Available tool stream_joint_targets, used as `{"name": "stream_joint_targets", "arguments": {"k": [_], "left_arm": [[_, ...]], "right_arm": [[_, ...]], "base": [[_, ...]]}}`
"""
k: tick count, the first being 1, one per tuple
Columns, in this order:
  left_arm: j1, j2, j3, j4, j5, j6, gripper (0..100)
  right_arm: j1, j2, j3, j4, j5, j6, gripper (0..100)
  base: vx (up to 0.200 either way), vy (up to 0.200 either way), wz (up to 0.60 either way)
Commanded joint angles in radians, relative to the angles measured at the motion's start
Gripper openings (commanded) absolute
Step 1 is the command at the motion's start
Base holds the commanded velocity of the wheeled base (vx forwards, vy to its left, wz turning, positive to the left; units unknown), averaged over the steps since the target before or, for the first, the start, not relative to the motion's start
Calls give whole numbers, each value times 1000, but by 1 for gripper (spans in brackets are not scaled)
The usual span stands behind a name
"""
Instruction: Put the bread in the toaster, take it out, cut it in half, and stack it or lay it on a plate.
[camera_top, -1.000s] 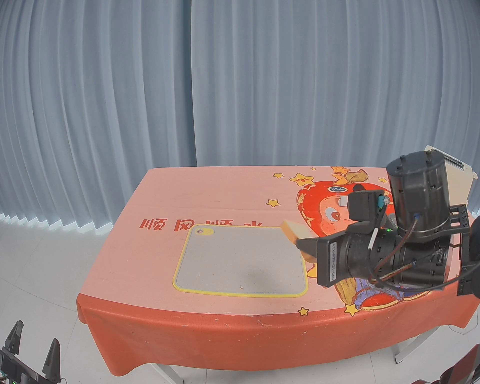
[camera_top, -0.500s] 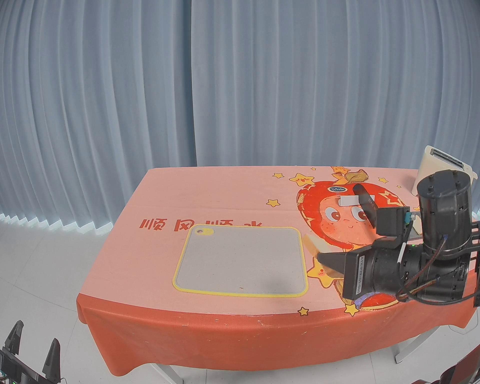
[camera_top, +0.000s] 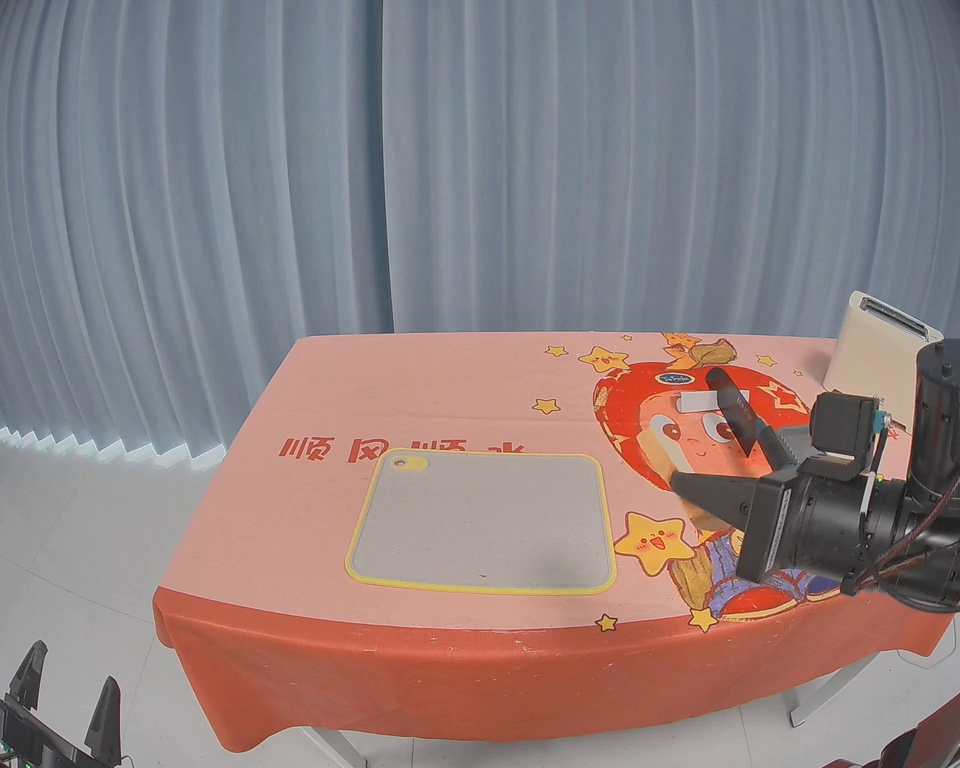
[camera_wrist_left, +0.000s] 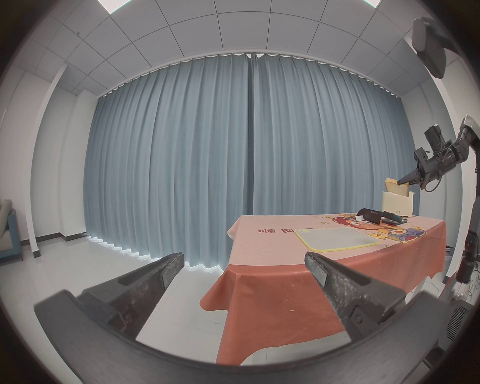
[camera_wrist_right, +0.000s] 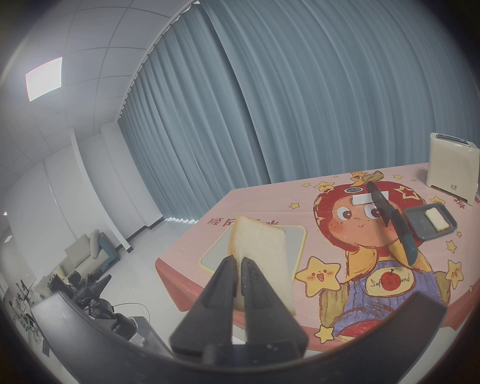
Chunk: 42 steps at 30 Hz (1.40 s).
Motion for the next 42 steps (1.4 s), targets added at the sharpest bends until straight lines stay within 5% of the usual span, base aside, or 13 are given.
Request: {"name": "stream_joint_targets", "arguments": {"k": [1,33,42], "left_arm": [[1,-12,18,0,2,0,100],[1,-12,18,0,0,0,100],[1,-12,18,0,2,0,100]], "right_arm": [[2,-14,5,0,1,1,0],[12,-11,17,2,-1,-8,0],[12,-16,22,0,-1,-9,0]], "base": [[0,0,0],[0,0,0],[0,-200,0]]}}
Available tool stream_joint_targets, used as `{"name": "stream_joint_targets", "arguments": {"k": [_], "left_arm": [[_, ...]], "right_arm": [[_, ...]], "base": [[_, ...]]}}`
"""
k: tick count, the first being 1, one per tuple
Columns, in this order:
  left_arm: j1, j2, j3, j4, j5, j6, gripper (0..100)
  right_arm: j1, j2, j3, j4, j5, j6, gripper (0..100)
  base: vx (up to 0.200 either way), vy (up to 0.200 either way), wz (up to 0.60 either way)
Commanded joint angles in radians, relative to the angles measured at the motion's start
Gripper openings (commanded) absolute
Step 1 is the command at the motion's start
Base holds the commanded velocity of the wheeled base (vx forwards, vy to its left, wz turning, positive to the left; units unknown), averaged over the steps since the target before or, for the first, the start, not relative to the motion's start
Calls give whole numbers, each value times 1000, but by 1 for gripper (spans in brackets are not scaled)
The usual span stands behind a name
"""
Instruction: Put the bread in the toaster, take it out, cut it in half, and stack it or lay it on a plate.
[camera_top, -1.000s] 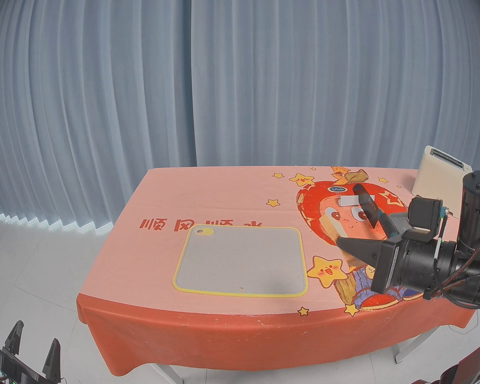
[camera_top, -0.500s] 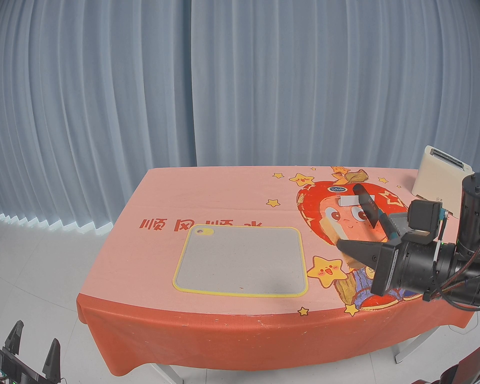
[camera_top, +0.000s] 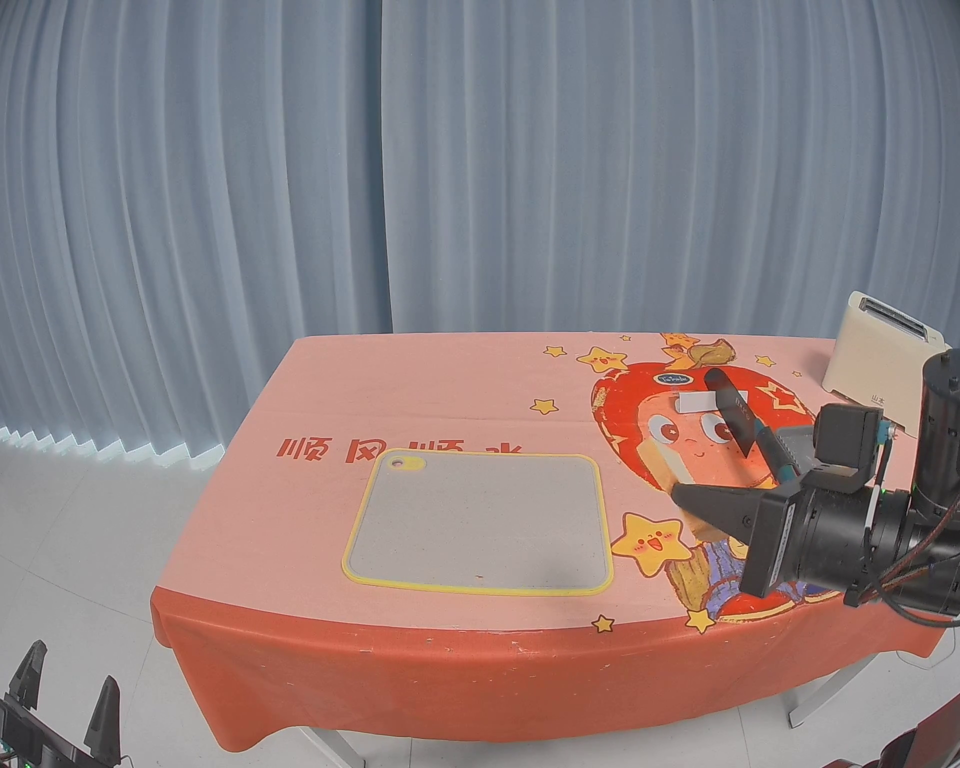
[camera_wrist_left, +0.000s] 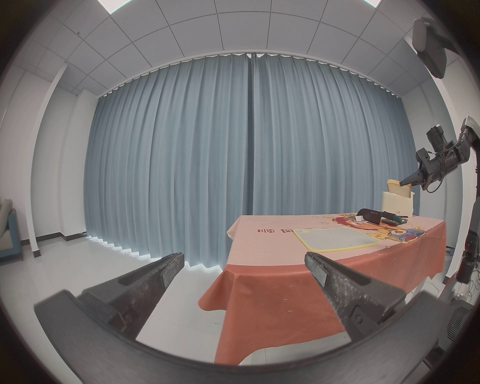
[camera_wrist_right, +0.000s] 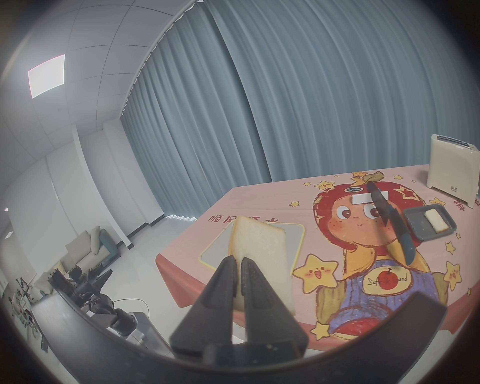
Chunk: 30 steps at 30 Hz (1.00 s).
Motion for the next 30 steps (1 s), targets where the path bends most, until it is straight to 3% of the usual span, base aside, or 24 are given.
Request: {"name": "stream_joint_targets", "arguments": {"k": [1,24,30], "left_arm": [[0,-12,18,-1,0,0,100],[1,-12,18,-1,0,0,100],[1,-12,18,-1,0,0,100]], "right_arm": [[0,1,1,0,0,0,0],[-1,4,3,0,0,0,0],[-1,3,3,0,0,0,0]], "base": [[0,-200,0],[0,-200,0],[0,0,0]]}}
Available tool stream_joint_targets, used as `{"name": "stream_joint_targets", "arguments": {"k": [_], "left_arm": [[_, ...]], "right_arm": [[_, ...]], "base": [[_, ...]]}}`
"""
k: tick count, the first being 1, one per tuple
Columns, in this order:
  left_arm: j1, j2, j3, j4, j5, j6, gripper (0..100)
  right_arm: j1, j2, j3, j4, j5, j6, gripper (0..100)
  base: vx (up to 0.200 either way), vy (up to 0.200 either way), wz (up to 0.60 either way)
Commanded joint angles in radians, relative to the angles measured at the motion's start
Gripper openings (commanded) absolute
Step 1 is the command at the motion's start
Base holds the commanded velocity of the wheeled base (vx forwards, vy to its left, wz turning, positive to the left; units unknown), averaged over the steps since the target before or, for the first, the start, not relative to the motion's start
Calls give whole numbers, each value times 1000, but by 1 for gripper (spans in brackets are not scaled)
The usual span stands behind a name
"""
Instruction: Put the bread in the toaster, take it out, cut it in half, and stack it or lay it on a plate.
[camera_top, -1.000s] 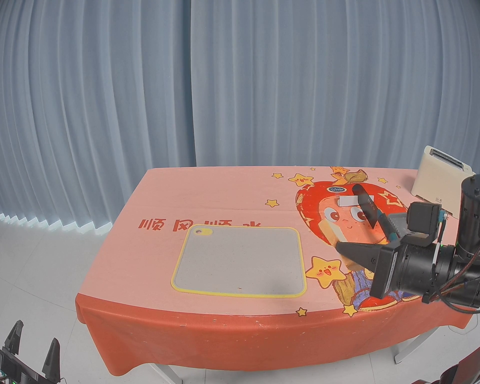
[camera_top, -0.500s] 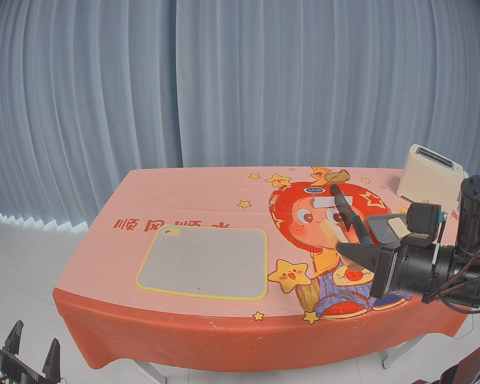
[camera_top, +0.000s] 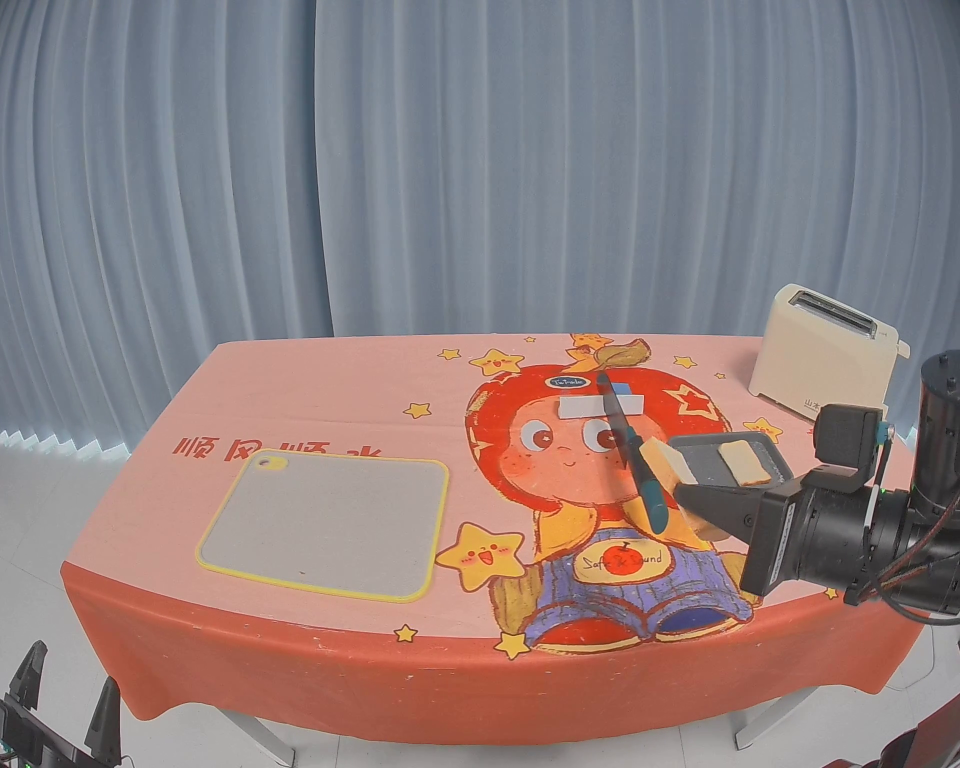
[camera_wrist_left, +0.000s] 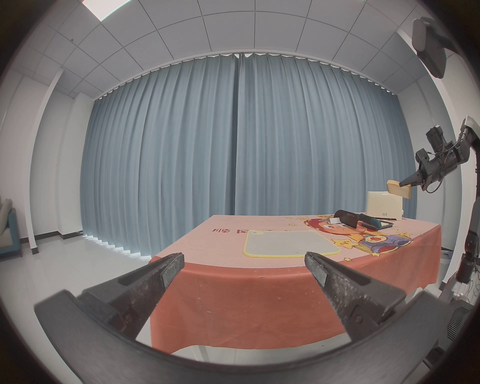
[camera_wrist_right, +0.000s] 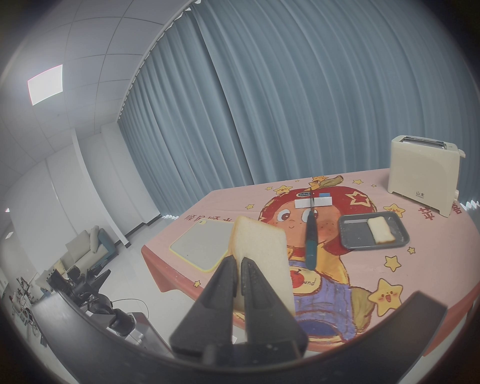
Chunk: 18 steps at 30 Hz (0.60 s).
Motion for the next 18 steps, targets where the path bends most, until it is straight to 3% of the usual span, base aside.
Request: {"name": "stream_joint_targets", "arguments": {"k": [1,18], "left_arm": [[0,-12,18,-1,0,0,100],[0,-12,18,-1,0,0,100]], "right_arm": [[1,2,0,1,0,0,0],[1,4,0,1,0,0,0]], "base": [[0,0,0],[0,0,0]]}}
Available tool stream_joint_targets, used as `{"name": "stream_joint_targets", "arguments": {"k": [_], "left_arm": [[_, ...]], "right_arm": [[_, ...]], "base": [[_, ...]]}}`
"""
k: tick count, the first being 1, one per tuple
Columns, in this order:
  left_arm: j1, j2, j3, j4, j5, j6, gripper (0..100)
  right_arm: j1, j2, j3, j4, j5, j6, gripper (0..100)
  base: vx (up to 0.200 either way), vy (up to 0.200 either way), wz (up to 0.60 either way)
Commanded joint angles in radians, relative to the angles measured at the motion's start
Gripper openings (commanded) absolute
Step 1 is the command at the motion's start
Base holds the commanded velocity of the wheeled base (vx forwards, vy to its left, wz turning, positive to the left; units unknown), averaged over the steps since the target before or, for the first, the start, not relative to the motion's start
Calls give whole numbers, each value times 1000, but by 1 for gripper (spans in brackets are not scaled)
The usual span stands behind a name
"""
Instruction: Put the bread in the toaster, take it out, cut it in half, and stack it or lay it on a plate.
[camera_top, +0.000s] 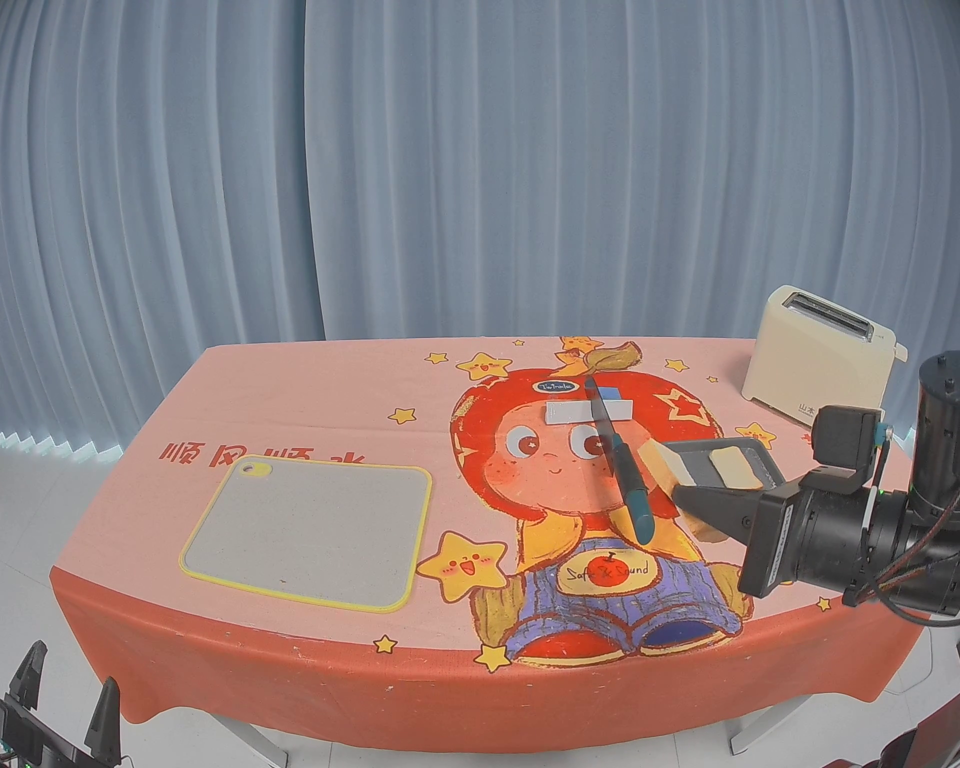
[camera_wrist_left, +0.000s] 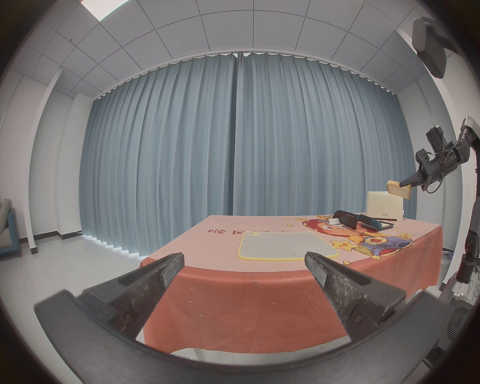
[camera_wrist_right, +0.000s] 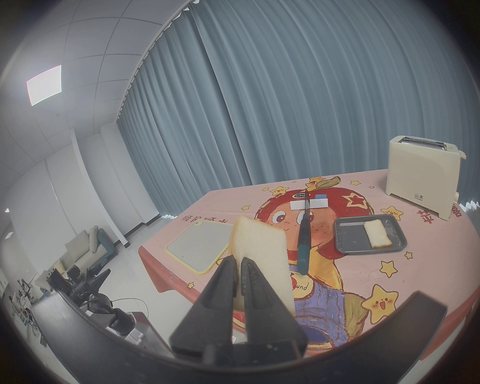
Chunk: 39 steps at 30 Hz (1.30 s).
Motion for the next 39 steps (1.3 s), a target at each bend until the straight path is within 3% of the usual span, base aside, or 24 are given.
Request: {"name": "stream_joint_targets", "arguments": {"k": [1,39], "left_arm": [[1,-12,18,0,0,0,100],[-1,-12,18,0,3,-8,100]], "right_arm": [[0,1,0,-1,0,0,0],[-9,-8,6,-1,0,0,0]], "base": [[0,0,0],[0,0,0]]}}
